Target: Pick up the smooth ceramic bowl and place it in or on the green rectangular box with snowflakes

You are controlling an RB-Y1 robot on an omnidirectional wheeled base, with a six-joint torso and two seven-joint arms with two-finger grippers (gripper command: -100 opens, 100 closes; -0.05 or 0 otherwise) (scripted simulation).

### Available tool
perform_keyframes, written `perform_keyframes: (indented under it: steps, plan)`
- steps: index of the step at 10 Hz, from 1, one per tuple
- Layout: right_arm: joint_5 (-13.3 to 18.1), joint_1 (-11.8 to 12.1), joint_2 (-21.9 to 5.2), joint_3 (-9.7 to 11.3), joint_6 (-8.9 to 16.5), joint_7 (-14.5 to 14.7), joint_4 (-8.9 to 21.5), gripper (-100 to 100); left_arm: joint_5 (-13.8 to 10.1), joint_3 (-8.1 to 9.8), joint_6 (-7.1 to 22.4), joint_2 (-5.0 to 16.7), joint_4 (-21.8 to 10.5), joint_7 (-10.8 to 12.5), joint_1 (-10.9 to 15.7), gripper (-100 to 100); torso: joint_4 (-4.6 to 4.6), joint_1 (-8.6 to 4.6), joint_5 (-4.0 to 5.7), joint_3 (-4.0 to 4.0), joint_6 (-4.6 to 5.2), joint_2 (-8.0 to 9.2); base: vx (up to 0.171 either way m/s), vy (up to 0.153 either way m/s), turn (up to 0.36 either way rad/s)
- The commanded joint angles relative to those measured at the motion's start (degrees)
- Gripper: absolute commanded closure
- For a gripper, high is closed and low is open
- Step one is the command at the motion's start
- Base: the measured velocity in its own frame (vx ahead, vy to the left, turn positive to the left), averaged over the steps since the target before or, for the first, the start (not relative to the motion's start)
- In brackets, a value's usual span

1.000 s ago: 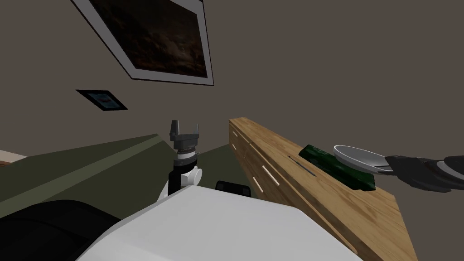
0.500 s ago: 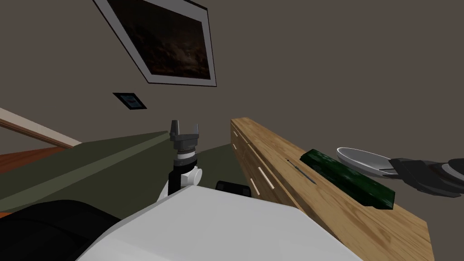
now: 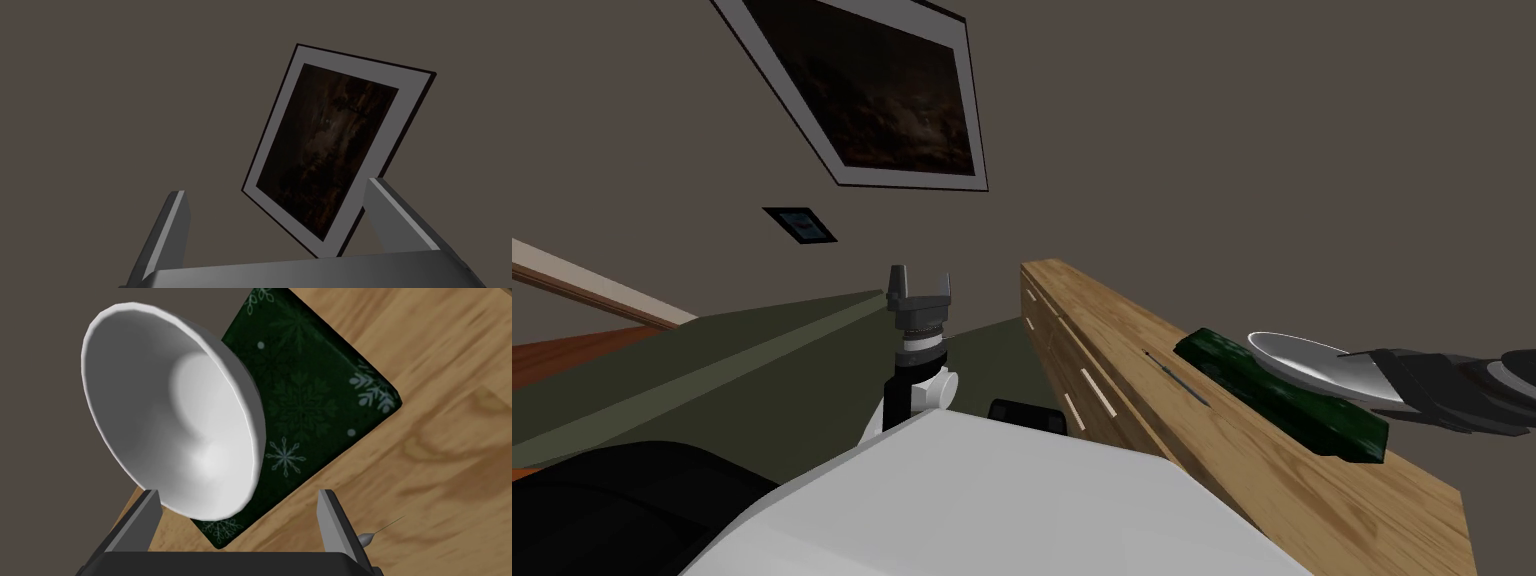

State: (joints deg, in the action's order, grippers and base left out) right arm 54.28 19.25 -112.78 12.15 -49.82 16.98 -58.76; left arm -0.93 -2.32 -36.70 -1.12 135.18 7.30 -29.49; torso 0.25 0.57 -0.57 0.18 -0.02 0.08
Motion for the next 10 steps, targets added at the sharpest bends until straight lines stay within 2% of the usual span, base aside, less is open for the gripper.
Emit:
perform_keyframes:
  steps: [1, 2, 4, 6, 8, 9, 10]
  plan:
    - [0.0, 0.0, 0.0, 0.0, 0.0, 0.0, 0.0, 0, 0.0, 0.0, 0.0, 0.0, 0.0, 0.0, 0.0, 0, 0.0, 0.0, 0.0, 0.0, 0.0, 0.0, 0.0, 0.0, 0.0]
    - [-0.35, -0.62, -0.76, -0.55, -1.18, 0.84, -0.48, -100, 0.0, 0.0, 0.0, 0.0, 0.0, 0.0, 0.0, 0, 0.0, 0.0, 0.0, 0.0, 0.0, 0.0, 0.061, 0.014, -0.22]
    - [-0.53, -0.93, -1.14, -0.82, -1.78, 1.26, -0.71, -100, 0.0, 0.0, 0.0, 0.0, 0.0, 0.0, -0.01, 0, -0.05, 0.01, -0.01, -0.12, 0.0, -0.2, 0.07, -0.015, -0.098]
    - [0.64, -0.93, -1.14, -2.69, -1.78, 1.26, -0.71, -100, 0.0, 0.0, 0.0, 0.0, 0.0, 0.0, 0.0, 0, -0.05, -0.06, 0.01, -0.12, -0.02, -0.19, 0.029, -0.011, -0.02]
    - [-0.69, -0.93, -1.14, 0.88, -1.78, 1.26, -0.71, -100, 0.0, 0.0, 0.0, 0.0, 0.0, 0.0, 0.0, 0, -0.02, 0.0, 0.01, -0.03, -0.01, -0.04, -0.003, 0.001, 0.0]
    - [-0.53, -0.93, -1.14, -0.82, -1.78, 1.26, -0.71, -100, 0.0, 0.0, 0.0, 0.0, 0.0, 0.0, 0.0, 0, 0.0, -0.02, 0.02, 0.0, 0.0, 0.01, 0.0, 0.0, 0.0]
    - [-0.53, -0.93, -1.14, -0.82, -1.78, 1.26, -0.71, -100, 0.0, 0.0, 0.0, 0.0, 0.0, 0.0, 0.0, 0, 0.0, 0.01, -0.01, 0.01, -0.01, 0.02, 0.0, 0.0, 0.0]
